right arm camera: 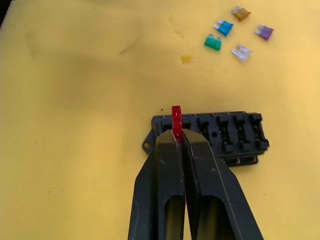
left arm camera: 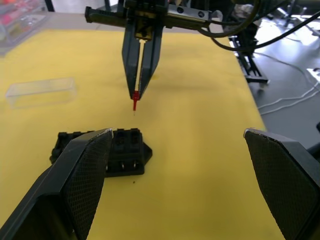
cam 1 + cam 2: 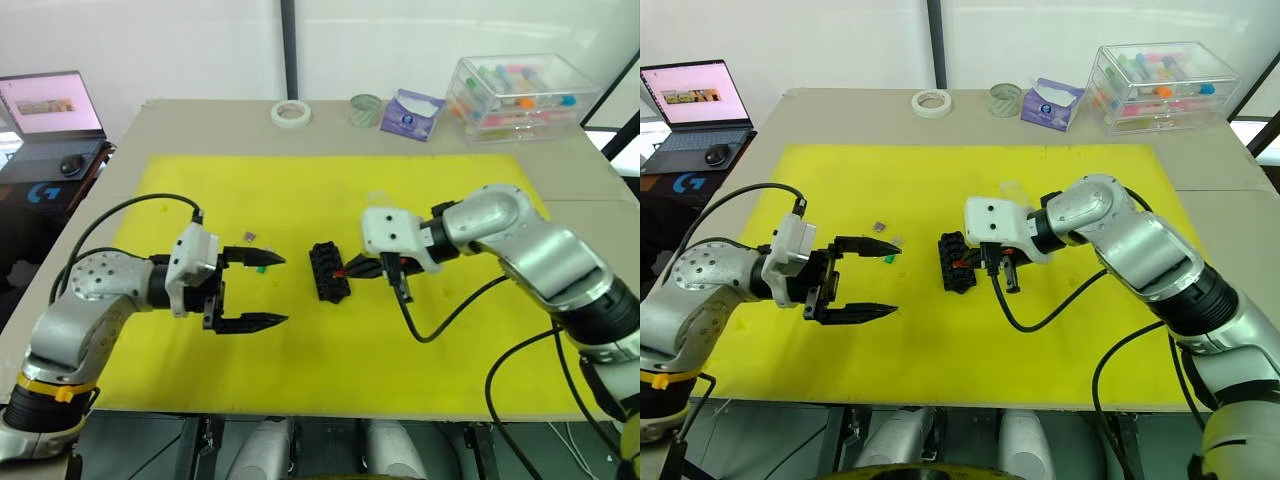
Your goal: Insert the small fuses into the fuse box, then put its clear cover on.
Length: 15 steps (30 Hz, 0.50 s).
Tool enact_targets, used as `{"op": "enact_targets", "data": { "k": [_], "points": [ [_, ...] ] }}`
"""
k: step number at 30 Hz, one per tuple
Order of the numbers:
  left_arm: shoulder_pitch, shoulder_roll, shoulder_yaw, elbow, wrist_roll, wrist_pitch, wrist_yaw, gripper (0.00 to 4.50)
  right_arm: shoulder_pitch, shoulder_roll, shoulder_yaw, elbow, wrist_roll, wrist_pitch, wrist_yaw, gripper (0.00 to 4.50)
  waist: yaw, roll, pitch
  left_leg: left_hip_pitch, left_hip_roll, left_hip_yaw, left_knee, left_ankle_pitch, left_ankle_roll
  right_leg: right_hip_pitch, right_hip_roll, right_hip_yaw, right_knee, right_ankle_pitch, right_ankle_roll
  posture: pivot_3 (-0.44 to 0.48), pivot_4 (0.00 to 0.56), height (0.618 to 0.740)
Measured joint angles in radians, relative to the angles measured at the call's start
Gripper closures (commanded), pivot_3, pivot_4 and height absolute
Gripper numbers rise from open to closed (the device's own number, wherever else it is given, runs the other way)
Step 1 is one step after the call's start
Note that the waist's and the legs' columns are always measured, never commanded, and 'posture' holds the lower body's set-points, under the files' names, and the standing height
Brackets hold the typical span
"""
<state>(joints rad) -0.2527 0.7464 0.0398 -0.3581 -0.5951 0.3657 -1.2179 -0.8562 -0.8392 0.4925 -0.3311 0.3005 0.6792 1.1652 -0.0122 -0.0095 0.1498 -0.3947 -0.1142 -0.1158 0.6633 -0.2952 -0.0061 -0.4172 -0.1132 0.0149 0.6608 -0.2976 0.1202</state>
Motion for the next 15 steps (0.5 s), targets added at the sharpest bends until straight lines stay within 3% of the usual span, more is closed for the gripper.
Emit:
{"op": "enact_targets", "data": {
  "k": [8, 15],
  "points": [
    [0.059, -0.111, -0.078, -0.027, 0.075, -0.049, 0.110, 0.07, 0.011, 0.036, 0.015, 0.065, -0.091, -0.060, 0.031, 4.50, 0.001, 0.000, 0.000, 0.000, 0.000, 0.000, 0.000, 0.000, 0.000, 0.000, 0.000, 0.000, 0.000, 0.000, 0.000, 0.000, 0.150, 0.740],
    [0.071, -0.234, -0.185, 0.083, 0.178, -0.184, 0.140, 0.07, 0.020, 0.039, 0.015, 0.079, -0.126, -0.087, 0.072, 4.50, 0.002, 0.000, 0.000, 0.000, 0.000, 0.000, 0.001, 0.000, 0.000, 0.000, 0.000, 0.000, 0.000, 0.000, 0.000, 0.000, 0.150, 0.740]
  ]
}}
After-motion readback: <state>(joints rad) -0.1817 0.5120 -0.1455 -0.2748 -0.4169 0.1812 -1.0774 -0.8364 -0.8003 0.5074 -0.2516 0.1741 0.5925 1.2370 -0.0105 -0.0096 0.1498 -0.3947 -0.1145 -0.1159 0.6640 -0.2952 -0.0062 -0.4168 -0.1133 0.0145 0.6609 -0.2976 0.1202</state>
